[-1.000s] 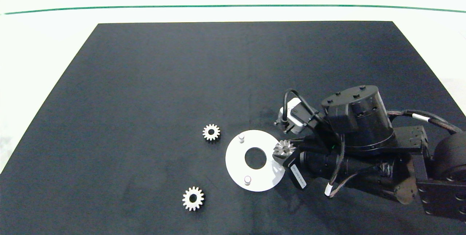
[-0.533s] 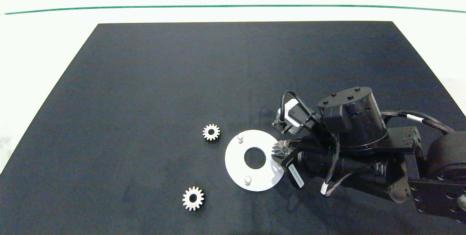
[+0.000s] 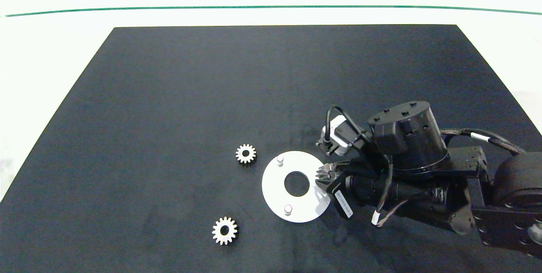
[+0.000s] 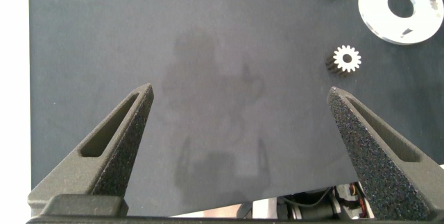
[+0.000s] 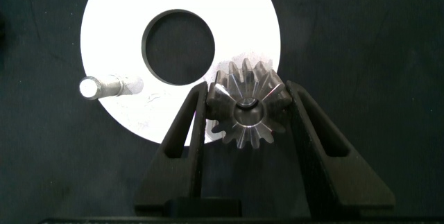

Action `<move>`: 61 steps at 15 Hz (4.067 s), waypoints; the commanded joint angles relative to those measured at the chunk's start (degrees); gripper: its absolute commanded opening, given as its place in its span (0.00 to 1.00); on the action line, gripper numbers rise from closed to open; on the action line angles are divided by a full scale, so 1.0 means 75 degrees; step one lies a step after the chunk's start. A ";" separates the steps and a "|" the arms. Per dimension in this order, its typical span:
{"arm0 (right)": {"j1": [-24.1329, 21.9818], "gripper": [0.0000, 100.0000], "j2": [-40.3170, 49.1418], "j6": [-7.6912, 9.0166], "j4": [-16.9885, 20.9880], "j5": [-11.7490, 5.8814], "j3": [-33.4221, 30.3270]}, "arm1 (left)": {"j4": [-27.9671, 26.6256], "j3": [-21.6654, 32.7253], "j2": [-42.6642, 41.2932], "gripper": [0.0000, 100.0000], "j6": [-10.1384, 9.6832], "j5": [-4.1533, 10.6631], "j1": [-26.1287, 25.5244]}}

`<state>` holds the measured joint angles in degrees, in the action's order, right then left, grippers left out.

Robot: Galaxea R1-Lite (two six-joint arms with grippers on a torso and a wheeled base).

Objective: Install three planetary gears onto the carrier pins

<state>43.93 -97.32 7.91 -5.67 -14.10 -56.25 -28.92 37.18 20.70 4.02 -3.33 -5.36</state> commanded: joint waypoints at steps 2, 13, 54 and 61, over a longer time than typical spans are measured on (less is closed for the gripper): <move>-0.0034 0.10 -0.0009 0.0023 0.0006 -0.0041 0.0011 | -0.0023 0.0011 0.0006 1.00 0.0003 -0.0002 0.0000; -0.0069 1.00 0.0073 -0.0012 -0.0006 -0.0018 0.0035 | -0.0023 0.0046 -0.0018 1.00 -0.0103 0.0010 -0.0164; -0.1756 1.00 0.5546 -0.0153 0.2021 -0.0194 0.0961 | 0.1371 -0.1887 -0.0158 1.00 0.0378 -0.0025 -0.1007; -0.3866 1.00 0.9894 0.0000 0.5209 -0.0194 0.1066 | 0.5215 -0.3657 0.3017 1.00 0.1444 -0.0013 -0.1757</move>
<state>21.49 -36.29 7.28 27.11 -15.46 -48.70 4.49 11.76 33.04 14.06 -3.47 -16.26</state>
